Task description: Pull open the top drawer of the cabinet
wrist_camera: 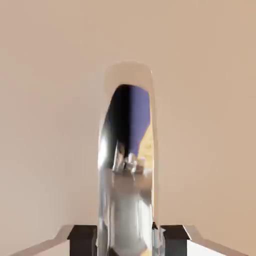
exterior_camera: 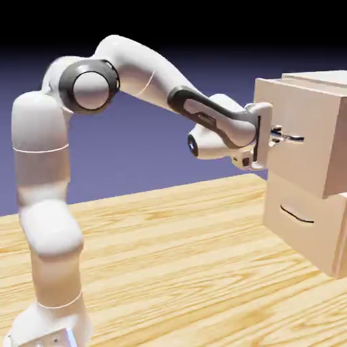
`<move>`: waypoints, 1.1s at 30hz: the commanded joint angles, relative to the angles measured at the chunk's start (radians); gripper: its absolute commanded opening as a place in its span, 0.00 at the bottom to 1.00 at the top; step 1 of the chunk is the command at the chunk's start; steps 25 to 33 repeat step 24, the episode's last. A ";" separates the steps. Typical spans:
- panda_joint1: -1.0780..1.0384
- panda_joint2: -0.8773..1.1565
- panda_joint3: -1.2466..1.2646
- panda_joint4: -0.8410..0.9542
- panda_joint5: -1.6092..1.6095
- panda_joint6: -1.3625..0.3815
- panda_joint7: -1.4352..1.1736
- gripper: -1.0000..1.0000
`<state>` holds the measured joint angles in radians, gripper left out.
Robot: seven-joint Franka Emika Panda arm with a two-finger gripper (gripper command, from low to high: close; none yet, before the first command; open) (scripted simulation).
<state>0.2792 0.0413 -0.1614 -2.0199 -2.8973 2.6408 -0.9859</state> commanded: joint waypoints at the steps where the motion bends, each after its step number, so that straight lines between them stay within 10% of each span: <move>1: 0.033 0.006 -0.036 0.006 -0.002 0.003 0.005 0.00; 20: 0.226 -0.422 -0.177 -0.442 0.102 -0.080 -0.218 0.00; 21: 0.226 -0.422 -0.177 -0.442 0.102 -0.080 -0.218 1.00; 33: 0.212 -0.494 -0.158 -0.505 0.126 -0.080 -0.252 1.00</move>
